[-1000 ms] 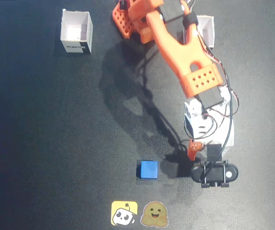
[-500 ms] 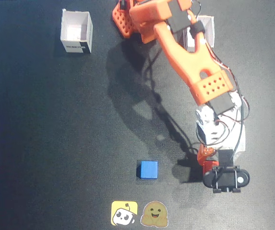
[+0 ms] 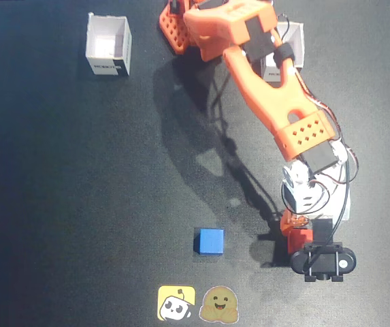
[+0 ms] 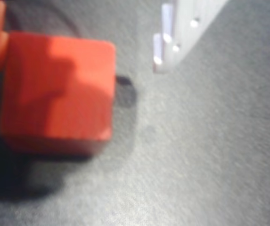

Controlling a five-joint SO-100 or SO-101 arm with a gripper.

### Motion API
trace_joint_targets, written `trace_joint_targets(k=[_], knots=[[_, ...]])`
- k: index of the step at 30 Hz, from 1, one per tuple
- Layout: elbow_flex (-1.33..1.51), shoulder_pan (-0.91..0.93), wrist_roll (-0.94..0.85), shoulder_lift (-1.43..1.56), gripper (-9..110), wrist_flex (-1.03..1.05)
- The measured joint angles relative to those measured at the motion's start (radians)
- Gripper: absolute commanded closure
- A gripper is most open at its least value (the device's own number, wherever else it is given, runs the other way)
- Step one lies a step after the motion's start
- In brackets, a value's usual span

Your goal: Put the red cube in the right box and the blue cube in the left box.

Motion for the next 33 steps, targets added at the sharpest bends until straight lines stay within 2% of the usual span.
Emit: trace_joint_targets(k=[15, 23, 33], knots=[[-0.161, 0.034, -0.043, -0.121, 77, 0.061], [-0.195, 0.041, -0.043, -0.147, 89, 0.069], [-0.196, 0.044, -0.043, -0.147, 91, 0.101]])
